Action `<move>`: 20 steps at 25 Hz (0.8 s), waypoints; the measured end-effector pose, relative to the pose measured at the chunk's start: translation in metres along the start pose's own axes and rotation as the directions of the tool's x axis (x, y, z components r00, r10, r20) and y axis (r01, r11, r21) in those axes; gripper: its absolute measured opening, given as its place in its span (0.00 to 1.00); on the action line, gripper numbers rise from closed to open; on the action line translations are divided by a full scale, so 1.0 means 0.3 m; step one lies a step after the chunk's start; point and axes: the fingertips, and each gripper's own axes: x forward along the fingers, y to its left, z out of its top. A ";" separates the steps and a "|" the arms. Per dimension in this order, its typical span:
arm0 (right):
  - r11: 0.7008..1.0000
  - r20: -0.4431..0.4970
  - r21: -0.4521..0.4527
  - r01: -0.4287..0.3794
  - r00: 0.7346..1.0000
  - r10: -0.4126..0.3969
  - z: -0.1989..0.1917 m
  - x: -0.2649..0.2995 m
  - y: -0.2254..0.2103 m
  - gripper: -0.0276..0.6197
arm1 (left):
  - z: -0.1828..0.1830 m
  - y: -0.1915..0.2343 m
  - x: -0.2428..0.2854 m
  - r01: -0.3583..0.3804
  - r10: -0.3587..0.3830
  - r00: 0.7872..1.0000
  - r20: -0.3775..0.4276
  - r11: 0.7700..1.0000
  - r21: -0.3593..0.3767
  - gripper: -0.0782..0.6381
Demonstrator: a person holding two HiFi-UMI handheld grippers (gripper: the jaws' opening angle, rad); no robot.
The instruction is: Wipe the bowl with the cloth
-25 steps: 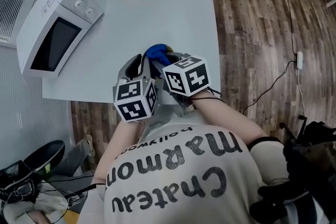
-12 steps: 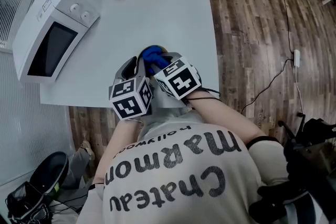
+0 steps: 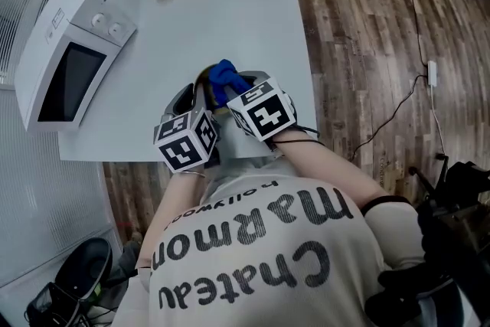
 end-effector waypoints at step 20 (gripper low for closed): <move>0.998 0.086 0.054 -0.025 0.996 0.020 0.066 -0.038 -0.009 0.14 | -0.010 0.045 -0.018 -0.054 0.053 0.999 -0.005 0.997 -0.059 0.20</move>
